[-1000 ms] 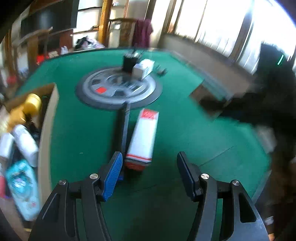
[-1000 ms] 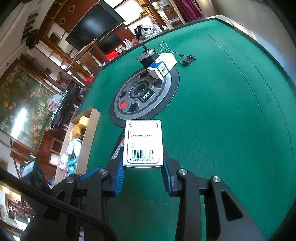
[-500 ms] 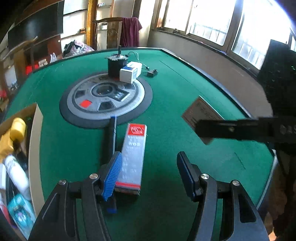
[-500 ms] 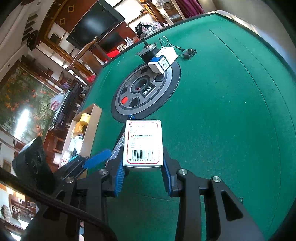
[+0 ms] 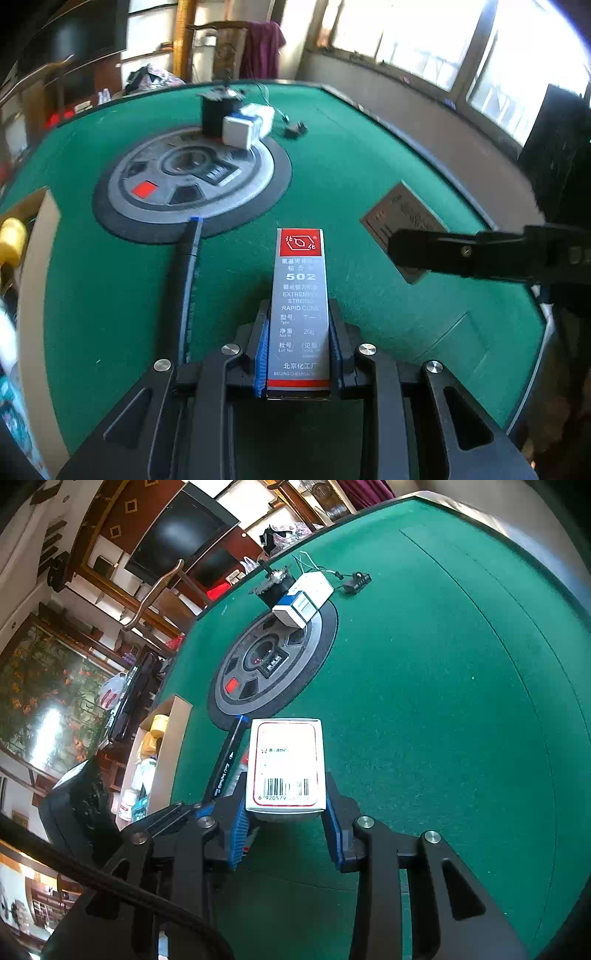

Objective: Organize objects

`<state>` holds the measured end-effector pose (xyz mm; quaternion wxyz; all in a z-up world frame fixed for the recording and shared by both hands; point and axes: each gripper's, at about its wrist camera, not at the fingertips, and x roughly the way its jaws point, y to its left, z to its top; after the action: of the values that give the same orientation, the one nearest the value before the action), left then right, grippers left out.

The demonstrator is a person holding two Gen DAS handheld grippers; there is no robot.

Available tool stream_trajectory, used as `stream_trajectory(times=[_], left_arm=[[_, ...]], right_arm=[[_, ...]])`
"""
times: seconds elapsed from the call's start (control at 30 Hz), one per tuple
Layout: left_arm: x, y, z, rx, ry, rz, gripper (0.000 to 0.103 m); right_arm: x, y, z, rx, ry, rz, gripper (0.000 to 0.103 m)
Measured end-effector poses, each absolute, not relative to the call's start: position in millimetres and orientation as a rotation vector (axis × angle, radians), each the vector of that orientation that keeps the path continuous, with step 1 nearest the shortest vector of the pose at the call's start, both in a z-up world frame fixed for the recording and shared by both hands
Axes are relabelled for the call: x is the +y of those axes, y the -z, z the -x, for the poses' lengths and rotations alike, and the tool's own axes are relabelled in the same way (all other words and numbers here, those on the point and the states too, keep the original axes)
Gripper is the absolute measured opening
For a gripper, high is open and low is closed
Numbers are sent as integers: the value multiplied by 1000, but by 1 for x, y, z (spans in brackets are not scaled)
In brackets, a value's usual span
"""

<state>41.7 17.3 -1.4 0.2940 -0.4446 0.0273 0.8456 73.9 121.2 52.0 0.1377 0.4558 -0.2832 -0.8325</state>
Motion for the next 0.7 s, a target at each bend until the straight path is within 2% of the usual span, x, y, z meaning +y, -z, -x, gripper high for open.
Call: stream_trajectory(times=[0.27,0.4,0.53,0.7], left_arm=[[-67,-57,-77,-157,-2352,1051,23],[-129,-71,-89,-196,-2490,1051,23],[-184,-68,-100,-173,-2660,1096,23],[-235,-37,-98,-218,-2734,1242,23]], right_arm=[[99,-76,-73,-769,2375,-1284,33],[59,-90,-71,-719,2299,-1262,33],[3,-97,-68,-663,2181,-1259,33],[-69,-85,-64,-620,2017,-1299,33]])
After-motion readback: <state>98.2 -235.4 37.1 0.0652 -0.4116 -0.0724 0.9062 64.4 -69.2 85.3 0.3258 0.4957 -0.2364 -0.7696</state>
